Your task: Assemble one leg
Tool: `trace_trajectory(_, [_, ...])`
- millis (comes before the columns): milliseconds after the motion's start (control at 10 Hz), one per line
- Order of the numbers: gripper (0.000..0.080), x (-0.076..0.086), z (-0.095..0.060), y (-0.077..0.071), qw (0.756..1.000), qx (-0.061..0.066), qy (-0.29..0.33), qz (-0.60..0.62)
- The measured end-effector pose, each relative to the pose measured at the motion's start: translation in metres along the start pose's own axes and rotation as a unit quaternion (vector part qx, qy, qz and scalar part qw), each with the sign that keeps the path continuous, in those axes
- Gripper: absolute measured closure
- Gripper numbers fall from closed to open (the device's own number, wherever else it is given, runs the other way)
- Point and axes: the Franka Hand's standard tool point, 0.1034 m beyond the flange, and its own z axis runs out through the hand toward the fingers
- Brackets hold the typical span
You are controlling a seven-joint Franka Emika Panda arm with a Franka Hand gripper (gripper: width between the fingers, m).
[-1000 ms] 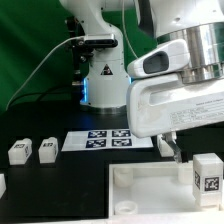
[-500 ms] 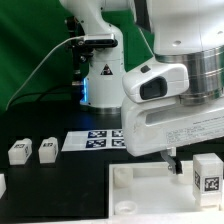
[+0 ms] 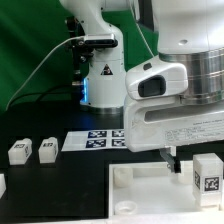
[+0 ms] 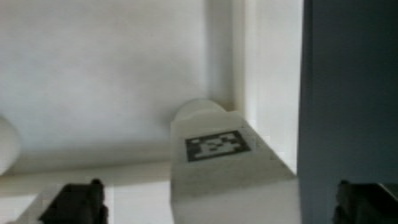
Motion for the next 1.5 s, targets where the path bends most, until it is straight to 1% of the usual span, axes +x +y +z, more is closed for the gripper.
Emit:
trace_trajectory(200, [0.0151, 0.0000, 0.0019, 0.0007, 1.000, 0.000, -0.001, 0.008])
trace_trajectory(300, [0.0242, -0.0003, 0.0023, 0.0008, 1.000, 0.000, -0.001, 0.008])
trace_trajectory(400, [0.0242, -0.0005, 0.0025, 0.0009, 1.000, 0.000, -0.001, 0.009])
trace_trajectory(500, [0.0424, -0.0007, 0.0027, 0.0010, 1.000, 0.000, -0.002, 0.009])
trace_trajectory(600, [0.0508, -0.0007, 0.0027, 0.0011, 1.000, 0.000, -0.002, 0.013])
trace_trajectory(900, [0.0508, -0.0005, 0.0030, 0.0011, 1.000, 0.000, 0.000, 0.025])
trace_trajectory(1000, [0.0508, -0.0001, 0.0035, 0.0007, 0.995, 0.004, 0.004, 0.095])
trace_trajectory(1100, [0.0508, 0.0002, 0.0036, 0.0000, 0.985, 0.009, 0.006, 0.173])
trace_trajectory(1200, [0.0508, 0.0006, 0.0042, -0.0006, 0.966, 0.013, 0.007, 0.257])
trace_trajectory(1300, [0.0505, 0.0011, 0.0043, 0.0001, 0.938, 0.027, 0.007, 0.347])
trace_trajectory(1400, [0.0505, 0.0010, 0.0042, 0.0009, 0.904, 0.041, 0.008, 0.426])
trace_trajectory(1500, [0.0505, 0.0010, 0.0042, 0.0006, 0.873, 0.052, 0.008, 0.484])
